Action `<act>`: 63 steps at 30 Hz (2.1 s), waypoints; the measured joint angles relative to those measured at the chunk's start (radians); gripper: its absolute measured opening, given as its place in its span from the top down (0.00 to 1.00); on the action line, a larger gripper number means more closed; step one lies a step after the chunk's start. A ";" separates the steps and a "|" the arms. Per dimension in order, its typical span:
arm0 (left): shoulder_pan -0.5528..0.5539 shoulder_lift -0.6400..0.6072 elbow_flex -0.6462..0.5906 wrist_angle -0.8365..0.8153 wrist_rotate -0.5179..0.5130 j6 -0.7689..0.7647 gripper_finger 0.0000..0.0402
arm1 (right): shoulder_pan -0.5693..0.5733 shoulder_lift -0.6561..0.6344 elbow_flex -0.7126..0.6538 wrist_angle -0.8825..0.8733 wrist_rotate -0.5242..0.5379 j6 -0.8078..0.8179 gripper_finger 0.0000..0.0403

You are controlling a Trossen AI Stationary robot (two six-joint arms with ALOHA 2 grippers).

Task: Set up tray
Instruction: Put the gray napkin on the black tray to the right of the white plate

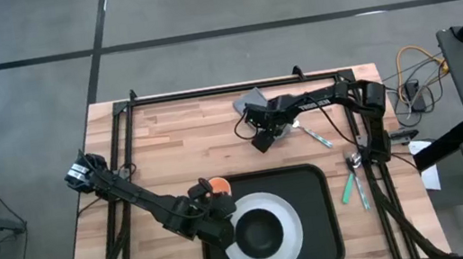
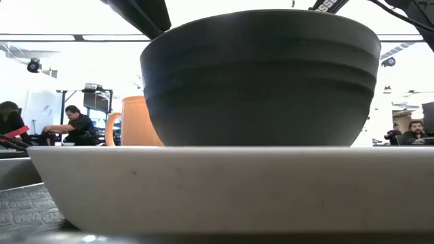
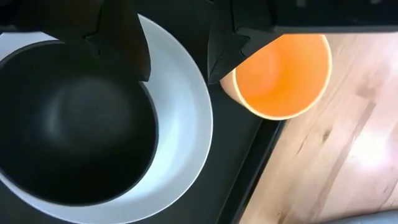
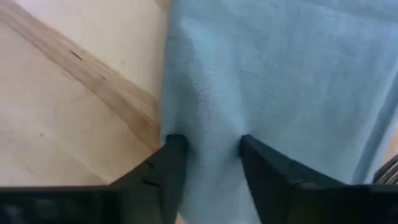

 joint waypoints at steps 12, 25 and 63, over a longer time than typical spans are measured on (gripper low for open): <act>0.000 -0.028 -0.039 -0.007 -0.015 0.001 0.65 | 0.013 -0.112 -0.015 -0.117 -0.010 0.020 0.96; -0.020 -0.050 -0.043 -0.010 -0.069 0.021 0.65 | 0.313 -0.406 -0.042 -0.555 -0.082 0.383 0.97; -0.026 -0.096 -0.068 -0.026 -0.067 0.064 0.65 | 0.941 -0.266 -0.236 0.232 -0.382 1.248 0.90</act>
